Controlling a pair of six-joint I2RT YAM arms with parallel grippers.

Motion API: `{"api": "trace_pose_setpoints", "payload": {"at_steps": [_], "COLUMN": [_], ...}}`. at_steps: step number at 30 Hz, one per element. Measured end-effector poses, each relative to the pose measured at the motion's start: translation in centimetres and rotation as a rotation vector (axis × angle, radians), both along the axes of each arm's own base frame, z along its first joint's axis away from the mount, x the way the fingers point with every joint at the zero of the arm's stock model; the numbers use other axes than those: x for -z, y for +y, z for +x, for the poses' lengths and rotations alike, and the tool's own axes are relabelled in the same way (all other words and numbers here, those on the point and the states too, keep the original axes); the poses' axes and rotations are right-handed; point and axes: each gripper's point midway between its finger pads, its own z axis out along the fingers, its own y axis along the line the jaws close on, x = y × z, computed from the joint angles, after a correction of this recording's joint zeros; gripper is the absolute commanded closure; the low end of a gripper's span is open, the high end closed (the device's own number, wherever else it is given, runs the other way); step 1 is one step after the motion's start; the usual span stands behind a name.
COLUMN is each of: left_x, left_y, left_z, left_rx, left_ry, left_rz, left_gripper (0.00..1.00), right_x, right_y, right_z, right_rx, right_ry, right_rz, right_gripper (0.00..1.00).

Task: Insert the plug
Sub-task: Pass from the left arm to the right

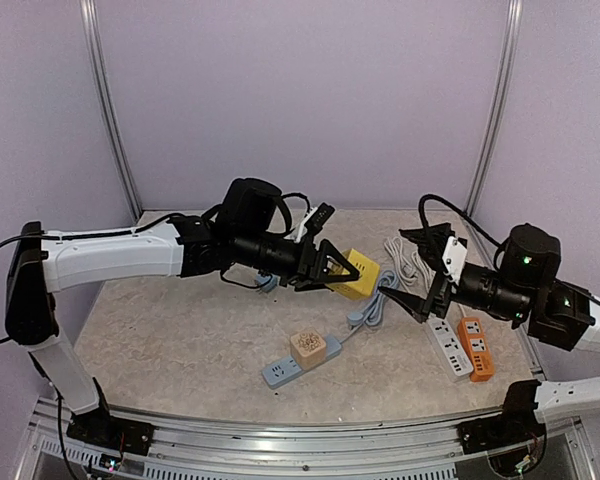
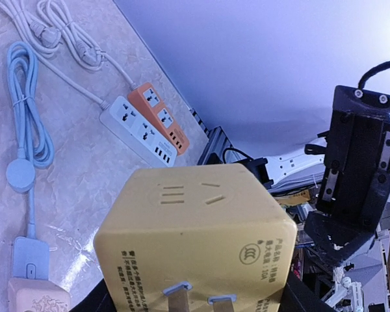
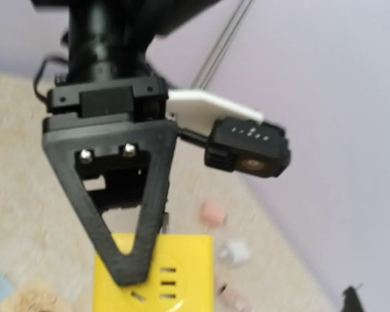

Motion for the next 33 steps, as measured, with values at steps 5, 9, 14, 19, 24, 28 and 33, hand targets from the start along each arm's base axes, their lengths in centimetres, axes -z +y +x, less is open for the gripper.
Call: {"api": "trace_pose_setpoints", "payload": {"at_steps": [5, 9, 14, 19, 24, 28, 33], "left_x": [-2.9, -5.7, -7.4, -8.1, -8.9, -9.2, -9.4], "left_y": [0.2, 0.5, 0.6, 0.6, 0.7, 0.8, 0.8], "left_z": [-1.0, -2.0, -2.8, -3.4, -3.9, -4.1, -4.3], "left_rx": [0.043, 0.081, 0.130, 0.164, 0.190, 0.205, 0.216], "left_ry": [-0.022, -0.044, -0.044, -0.033, -0.032, -0.029, -0.030], "left_rz": [-0.123, -0.226, -0.304, -0.337, -0.367, -0.378, -0.387], "left_gripper": [0.90, 0.90, 0.90, 0.90, 0.90, 0.90, 0.90], "right_x": [0.3, 0.9, 0.3, -0.6, -0.4, -0.4, -1.3], "right_y": [0.0, 0.6, 1.0, 1.6, 2.3, 2.7, 2.7], "right_z": [-0.9, -1.4, -1.3, -1.0, -0.7, -0.6, -0.9], "right_rx": [-0.045, -0.090, -0.095, -0.100, -0.104, -0.113, -0.125], "right_ry": [-0.064, -0.084, -0.135, -0.182, -0.212, -0.231, -0.265], "right_rz": [0.060, 0.090, 0.138, 0.165, 0.157, 0.153, 0.178], "right_gripper": [0.05, 0.05, 0.06, 0.10, 0.14, 0.18, 0.25]}}
